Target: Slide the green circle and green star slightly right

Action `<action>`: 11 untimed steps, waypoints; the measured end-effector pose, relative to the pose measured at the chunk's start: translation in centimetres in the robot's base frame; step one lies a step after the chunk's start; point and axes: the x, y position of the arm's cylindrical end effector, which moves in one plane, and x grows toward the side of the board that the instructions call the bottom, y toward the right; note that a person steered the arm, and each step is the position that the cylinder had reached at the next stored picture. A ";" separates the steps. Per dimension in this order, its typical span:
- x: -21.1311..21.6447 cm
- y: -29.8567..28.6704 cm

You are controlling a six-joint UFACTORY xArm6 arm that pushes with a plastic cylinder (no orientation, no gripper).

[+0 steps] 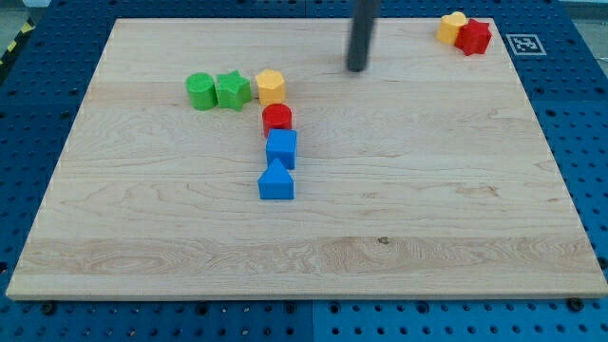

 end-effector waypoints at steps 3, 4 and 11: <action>2.7 -28.3; 3.4 -28.3; 2.8 -12.2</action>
